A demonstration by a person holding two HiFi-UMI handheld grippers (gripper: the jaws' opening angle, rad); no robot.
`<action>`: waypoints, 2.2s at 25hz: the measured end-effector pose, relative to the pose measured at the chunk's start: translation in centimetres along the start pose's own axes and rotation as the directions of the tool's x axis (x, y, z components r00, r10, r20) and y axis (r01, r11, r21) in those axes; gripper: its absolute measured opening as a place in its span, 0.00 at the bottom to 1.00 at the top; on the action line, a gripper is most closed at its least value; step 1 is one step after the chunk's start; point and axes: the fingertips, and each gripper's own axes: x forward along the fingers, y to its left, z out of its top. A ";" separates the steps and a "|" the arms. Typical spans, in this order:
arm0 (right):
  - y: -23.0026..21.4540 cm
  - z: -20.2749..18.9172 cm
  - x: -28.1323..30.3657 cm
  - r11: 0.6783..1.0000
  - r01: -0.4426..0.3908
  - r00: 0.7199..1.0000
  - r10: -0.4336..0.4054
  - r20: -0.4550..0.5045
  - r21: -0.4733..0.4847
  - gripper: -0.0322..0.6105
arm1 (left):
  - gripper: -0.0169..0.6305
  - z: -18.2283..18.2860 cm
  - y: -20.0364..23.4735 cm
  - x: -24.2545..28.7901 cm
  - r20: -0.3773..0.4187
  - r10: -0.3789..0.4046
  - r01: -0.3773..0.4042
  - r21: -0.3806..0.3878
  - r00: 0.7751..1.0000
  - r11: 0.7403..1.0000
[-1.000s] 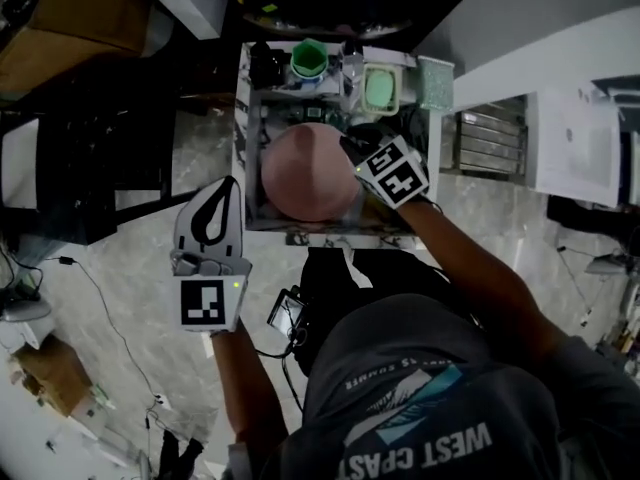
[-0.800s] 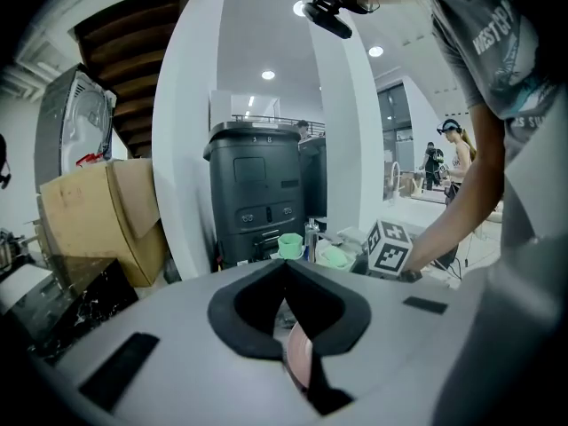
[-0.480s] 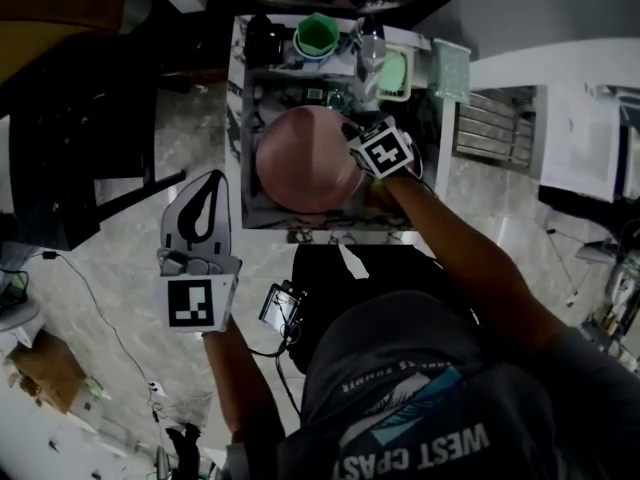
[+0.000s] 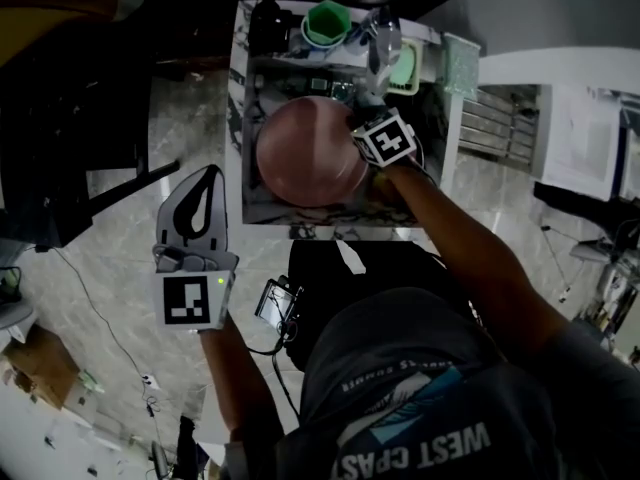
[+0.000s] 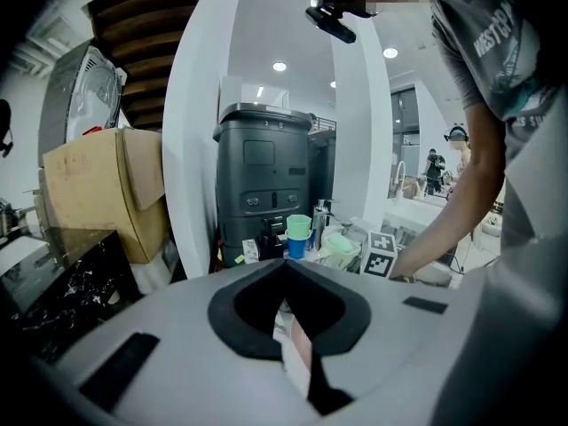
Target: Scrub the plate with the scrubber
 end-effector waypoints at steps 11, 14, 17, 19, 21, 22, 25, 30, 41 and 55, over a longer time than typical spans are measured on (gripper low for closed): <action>-1.0 0.4 -2.7 0.998 0.040 0.998 -0.042 0.045 0.053 0.11 | 0.03 -0.4 0.1 -1.0 0.009 0.020 -0.020 -0.008 1.000 1.000; -0.9 0.9 -4.1 0.997 0.033 0.996 -0.039 0.085 0.066 0.10 | 0.03 -0.3 -0.1 -1.4 0.018 0.028 -0.028 -0.002 0.999 1.000; -0.5 1.8 -5.8 0.997 0.026 0.990 -0.035 0.137 0.068 0.10 | 0.03 -0.3 -0.3 -2.0 0.019 0.037 -0.037 -0.006 0.999 0.999; 0.0 2.3 -7.0 0.998 0.016 0.985 -0.027 0.168 0.066 0.10 | 0.03 -0.3 -0.5 -2.4 0.021 0.044 -0.044 -0.006 0.999 0.999; 0.5 2.8 -8.3 0.998 0.006 0.981 -0.017 0.195 0.058 0.10 | 0.03 -0.2 -0.6 -2.9 0.024 0.050 -0.050 -0.008 0.998 0.999; 0.8 3.1 -9.0 0.999 0.001 0.978 -0.012 0.209 0.052 0.10 | 0.03 -0.1 -0.7 -3.2 0.027 0.054 -0.054 -0.007 0.998 0.999; 1.6 3.8 -10.8 0.999 -0.015 0.967 0.005 0.254 0.041 0.10 | 0.03 0.2 -0.9 -3.8 0.035 0.065 -0.065 -0.003 0.997 0.998; 2.5 4.5 -13.0 0.999 -0.038 0.953 0.026 0.301 0.035 0.10 | 0.03 0.6 -1.6 -4.8 0.051 0.080 -0.080 0.008 0.996 0.997; 1.6 1.0 -11.7 1.000 -0.012 0.981 0.007 0.193 0.025 0.09 | 0.03 1.0 -3.4 -7.1 0.066 0.107 -0.107 0.006 0.992 0.994; -0.5 -1.9 -4.2 0.991 0.017 1.000 -0.017 -0.001 0.133 0.10 | 0.03 -0.9 -3.0 -7.7 0.040 0.102 -0.102 -0.016 0.994 0.995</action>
